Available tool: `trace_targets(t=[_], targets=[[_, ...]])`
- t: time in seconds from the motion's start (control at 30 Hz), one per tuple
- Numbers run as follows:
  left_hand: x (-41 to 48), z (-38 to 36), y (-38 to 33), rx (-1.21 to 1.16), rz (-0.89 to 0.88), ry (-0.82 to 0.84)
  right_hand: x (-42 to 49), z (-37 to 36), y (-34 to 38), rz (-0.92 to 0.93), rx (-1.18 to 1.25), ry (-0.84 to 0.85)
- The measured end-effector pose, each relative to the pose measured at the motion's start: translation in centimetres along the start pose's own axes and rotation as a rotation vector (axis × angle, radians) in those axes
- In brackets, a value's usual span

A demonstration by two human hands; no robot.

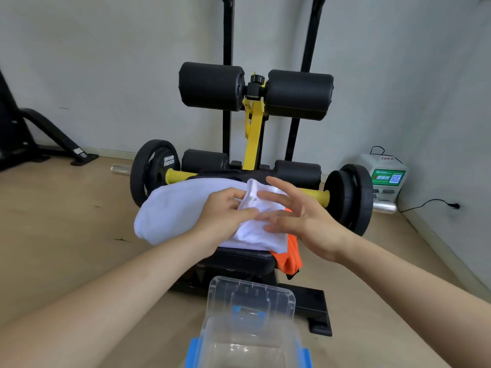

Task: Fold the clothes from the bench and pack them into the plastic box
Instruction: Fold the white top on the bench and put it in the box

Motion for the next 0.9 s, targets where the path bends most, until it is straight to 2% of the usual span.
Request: trace_targets(t=[0.07, 0.17, 0.23, 0.33, 0.53, 0.73, 0.83, 0.9], targets=[[0.3, 1.8, 0.5, -0.003, -0.007, -0.04, 0.4, 0.4, 0.3, 0.053, -0.109, -0.114], [0.6, 4.5, 0.7, -0.001, -0.003, -0.102, 1.0, 1.1, 0.3, 0.107, -0.405, -0.251], [0.8, 6.4, 0.3, -0.038, -0.025, -0.141, 1.4, 0.7, -0.2, 0.129, -0.57, -0.257], [1.0, 9.1, -0.9, -0.078, -0.053, -0.211, 2.0, -0.1, -0.4, 0.168, -0.652, -0.269], [0.8, 15.1, 0.0, 0.012, 0.037, -0.347, 3.7, -2.9, -1.5, 0.165, -0.894, -0.169], [0.5, 16.6, 3.5, 0.181, 0.171, -0.319, 5.5, -5.7, -1.1, 0.233, -0.967, -0.094], [0.3, 16.5, 4.2, 0.2, 0.17, -0.293, 6.0, -5.7, -0.8, 0.185, -0.91, -0.14], [0.3, 16.6, 3.9, 0.169, 0.126, -0.296, 6.0, -5.6, 0.4, 0.227, -0.898, -0.204]])
Point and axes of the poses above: each hand's wrist, its own x-axis towards the middle knuckle, its own z-axis out of the back of the hand, y = z × x, the point moved 7 cm from there along x, towards the middle knuckle
